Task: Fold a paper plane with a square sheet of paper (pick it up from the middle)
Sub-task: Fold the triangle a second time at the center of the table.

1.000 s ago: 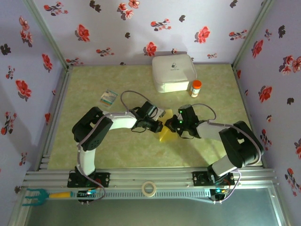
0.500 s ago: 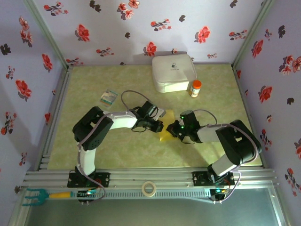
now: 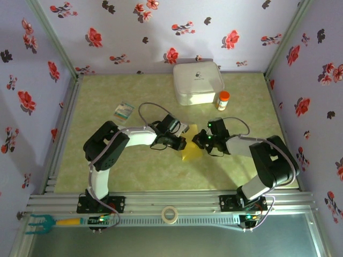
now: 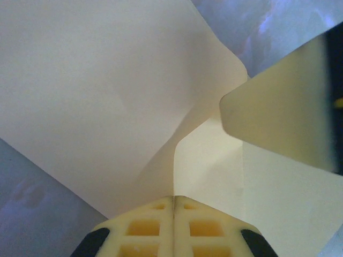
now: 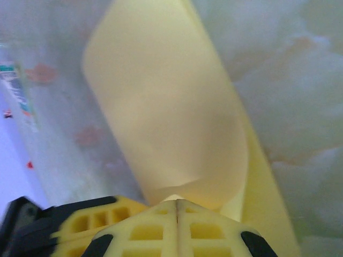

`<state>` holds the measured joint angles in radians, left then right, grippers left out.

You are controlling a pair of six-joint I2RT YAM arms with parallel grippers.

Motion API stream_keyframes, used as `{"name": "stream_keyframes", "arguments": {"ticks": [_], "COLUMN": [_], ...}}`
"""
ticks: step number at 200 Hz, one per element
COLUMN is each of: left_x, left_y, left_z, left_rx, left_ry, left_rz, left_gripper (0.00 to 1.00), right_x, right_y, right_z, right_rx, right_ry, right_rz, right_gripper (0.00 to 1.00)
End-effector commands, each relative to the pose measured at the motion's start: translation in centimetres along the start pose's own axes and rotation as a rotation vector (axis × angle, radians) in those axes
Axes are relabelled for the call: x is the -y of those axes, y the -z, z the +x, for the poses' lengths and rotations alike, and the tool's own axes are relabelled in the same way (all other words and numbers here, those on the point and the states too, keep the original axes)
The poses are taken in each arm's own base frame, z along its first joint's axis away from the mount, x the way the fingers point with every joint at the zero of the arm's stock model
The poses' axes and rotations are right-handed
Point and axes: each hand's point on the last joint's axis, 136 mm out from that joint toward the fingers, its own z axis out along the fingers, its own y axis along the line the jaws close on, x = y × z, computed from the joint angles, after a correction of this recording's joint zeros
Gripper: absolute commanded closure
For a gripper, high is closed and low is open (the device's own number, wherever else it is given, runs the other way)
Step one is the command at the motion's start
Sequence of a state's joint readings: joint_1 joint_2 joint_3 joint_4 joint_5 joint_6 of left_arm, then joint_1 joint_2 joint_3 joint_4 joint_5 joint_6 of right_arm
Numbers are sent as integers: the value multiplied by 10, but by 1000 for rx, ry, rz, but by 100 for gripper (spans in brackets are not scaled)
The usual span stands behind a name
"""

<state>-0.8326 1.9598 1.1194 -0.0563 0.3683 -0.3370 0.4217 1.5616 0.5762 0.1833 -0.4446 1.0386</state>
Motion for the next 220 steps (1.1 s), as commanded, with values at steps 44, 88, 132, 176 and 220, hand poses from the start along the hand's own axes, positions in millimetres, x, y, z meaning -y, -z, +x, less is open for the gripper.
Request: {"name": "stream_keyframes", "arguments": {"ticks": [44, 88, 132, 176, 220], "left_x": [-15, -15, -15, -18, -19], "left_y": [-10, -10, -10, -12, -13], "left_z": [25, 25, 25, 29, 31], "left_rx": [-100, -102, -104, -121, -130], "left_ry": [27, 26, 25, 31, 33], "left_rz": [-39, -39, -40, -47, -48], "left_gripper": [96, 96, 96, 96, 96], "right_x": [37, -7, 22, 44, 38], "right_y": [0, 10, -4, 2, 12], "right_z": [-4, -11, -9, -25, -40], "right_rx": [25, -1, -19, 50, 97], "right_ry": [-77, 14, -21, -107, -118], "right_rz": [77, -24, 53, 67, 44], "right_gripper": [100, 100, 100, 99, 98]}}
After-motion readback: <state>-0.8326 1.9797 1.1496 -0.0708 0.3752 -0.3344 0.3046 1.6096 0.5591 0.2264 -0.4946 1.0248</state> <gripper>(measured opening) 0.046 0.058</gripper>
